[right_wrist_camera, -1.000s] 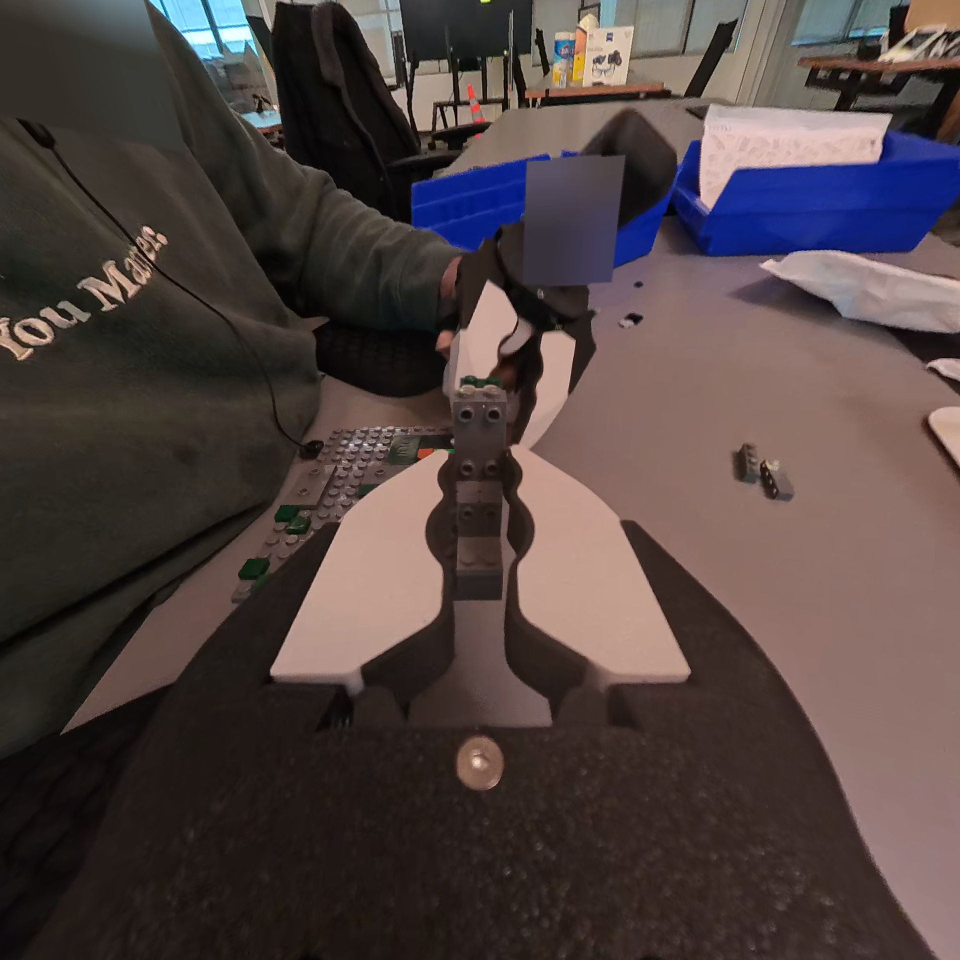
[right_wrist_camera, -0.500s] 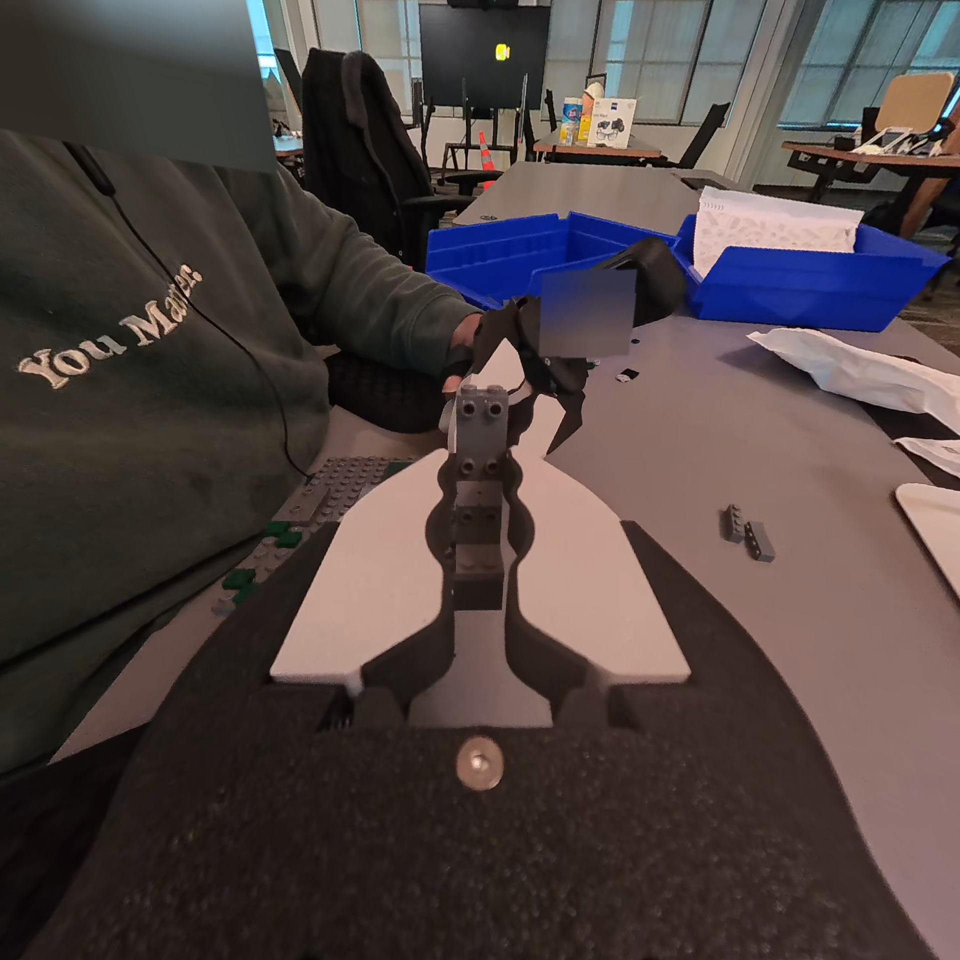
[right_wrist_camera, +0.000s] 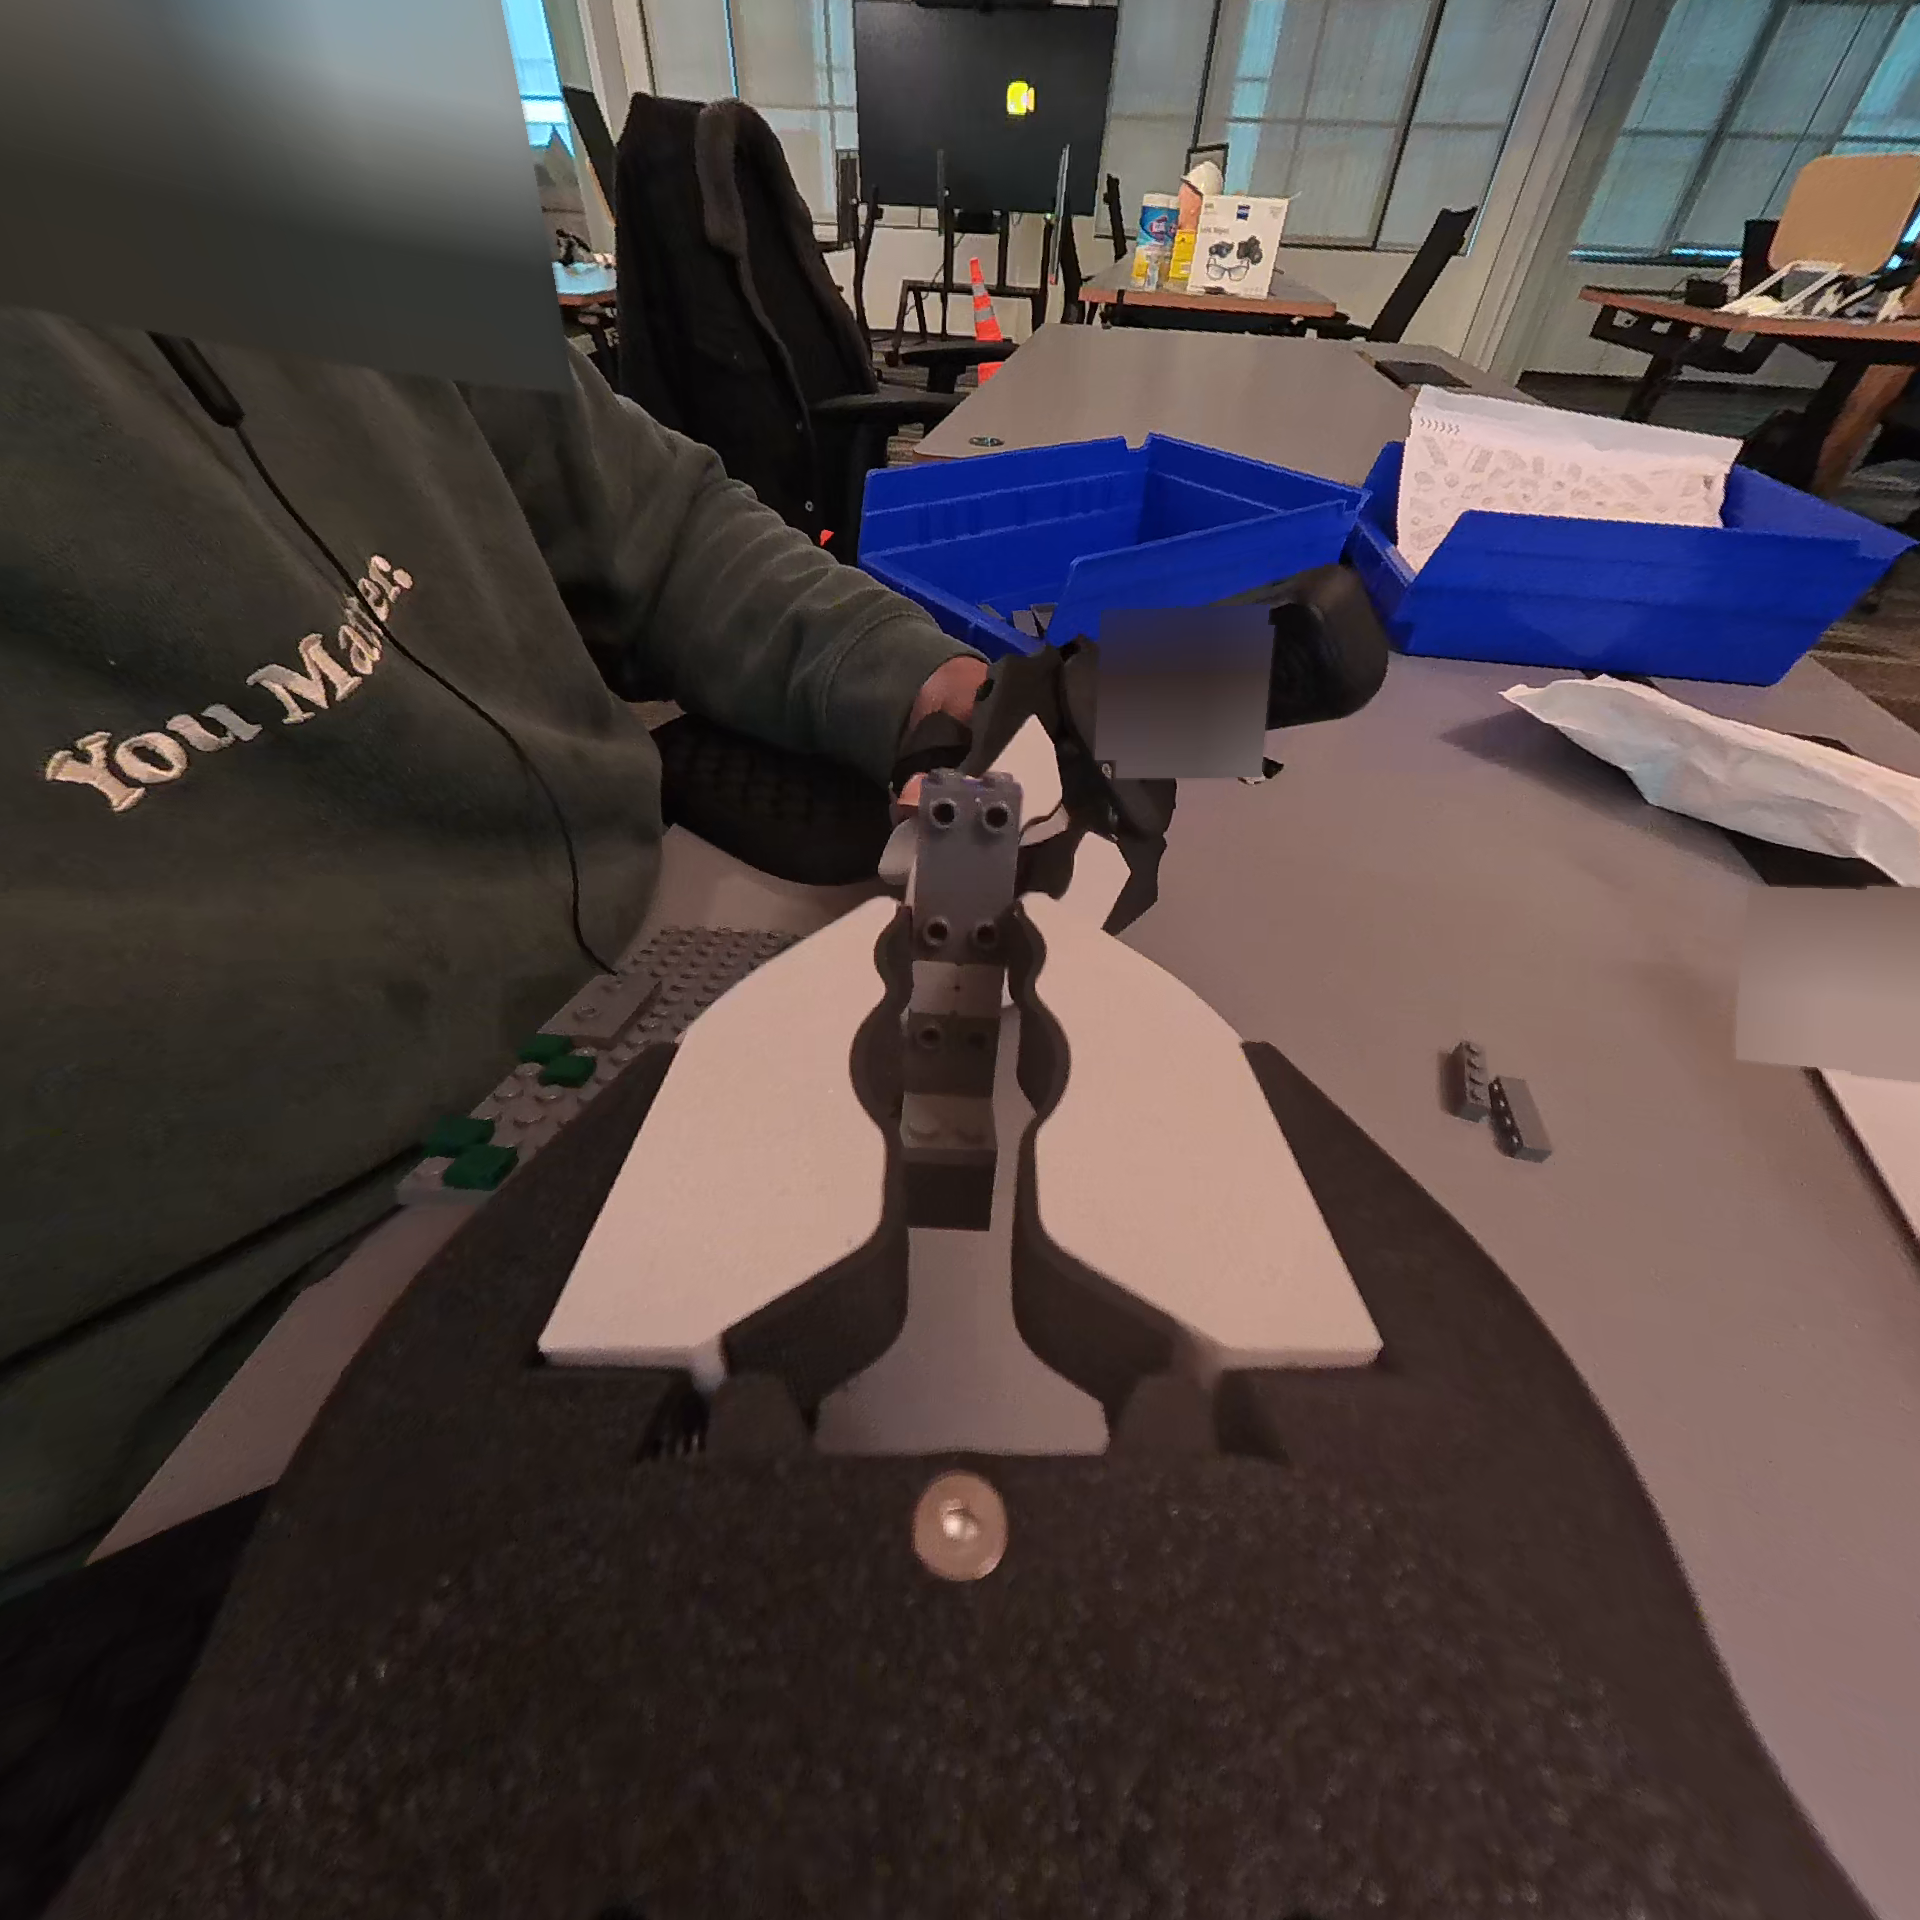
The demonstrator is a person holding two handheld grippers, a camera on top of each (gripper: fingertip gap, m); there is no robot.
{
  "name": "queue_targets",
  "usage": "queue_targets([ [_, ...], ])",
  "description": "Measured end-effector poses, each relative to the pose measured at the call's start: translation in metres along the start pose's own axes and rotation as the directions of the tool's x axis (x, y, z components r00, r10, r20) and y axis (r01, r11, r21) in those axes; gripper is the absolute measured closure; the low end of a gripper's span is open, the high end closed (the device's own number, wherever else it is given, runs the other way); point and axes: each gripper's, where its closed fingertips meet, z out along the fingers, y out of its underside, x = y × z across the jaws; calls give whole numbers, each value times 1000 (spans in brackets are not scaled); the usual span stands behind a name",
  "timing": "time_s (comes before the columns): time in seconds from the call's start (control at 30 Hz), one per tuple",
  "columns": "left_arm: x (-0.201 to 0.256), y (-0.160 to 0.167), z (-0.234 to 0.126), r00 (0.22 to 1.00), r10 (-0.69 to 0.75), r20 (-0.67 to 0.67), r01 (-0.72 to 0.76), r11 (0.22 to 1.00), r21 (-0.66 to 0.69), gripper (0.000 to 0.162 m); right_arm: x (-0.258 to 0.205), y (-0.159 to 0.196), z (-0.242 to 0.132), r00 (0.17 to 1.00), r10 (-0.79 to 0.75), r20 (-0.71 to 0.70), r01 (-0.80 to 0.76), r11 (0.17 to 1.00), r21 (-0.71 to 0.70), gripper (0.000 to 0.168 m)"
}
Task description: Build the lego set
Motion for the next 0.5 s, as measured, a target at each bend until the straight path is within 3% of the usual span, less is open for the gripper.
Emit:
queue_targets([
  [0.33,3,-3,-2,999,-21,-44,22,1000,22,141,-1,-2,-2,999,20,34,-21,1000,22,152],
  [0.5,-15,-15,-15,993,43,111,-50,997,65,142,5,12,-3,999,36,8,-36,999,11,152],
])
